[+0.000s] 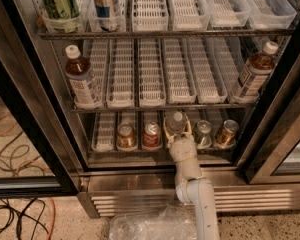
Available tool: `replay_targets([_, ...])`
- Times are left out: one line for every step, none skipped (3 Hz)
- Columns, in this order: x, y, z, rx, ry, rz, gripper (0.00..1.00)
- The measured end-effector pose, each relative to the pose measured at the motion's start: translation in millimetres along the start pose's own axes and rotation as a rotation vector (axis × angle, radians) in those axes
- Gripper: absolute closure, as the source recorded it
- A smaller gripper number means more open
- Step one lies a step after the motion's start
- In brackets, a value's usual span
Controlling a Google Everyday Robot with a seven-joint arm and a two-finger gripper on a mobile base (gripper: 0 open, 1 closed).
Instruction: Pick water bottle from bottom shelf of fridge
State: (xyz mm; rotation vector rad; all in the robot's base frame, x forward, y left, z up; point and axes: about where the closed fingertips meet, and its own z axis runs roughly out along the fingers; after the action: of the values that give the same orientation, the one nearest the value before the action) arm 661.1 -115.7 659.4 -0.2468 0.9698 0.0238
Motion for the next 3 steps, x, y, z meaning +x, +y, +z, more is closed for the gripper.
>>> replay_targets([-18, 0, 4, 0.013, -0.052, -0.015, 1.0])
replay_targets([-38, -2, 2, 0.07, -0.102, -0.056, 1.0])
replay_targets([-38, -2, 2, 0.07, -0.102, -0.056, 1.0])
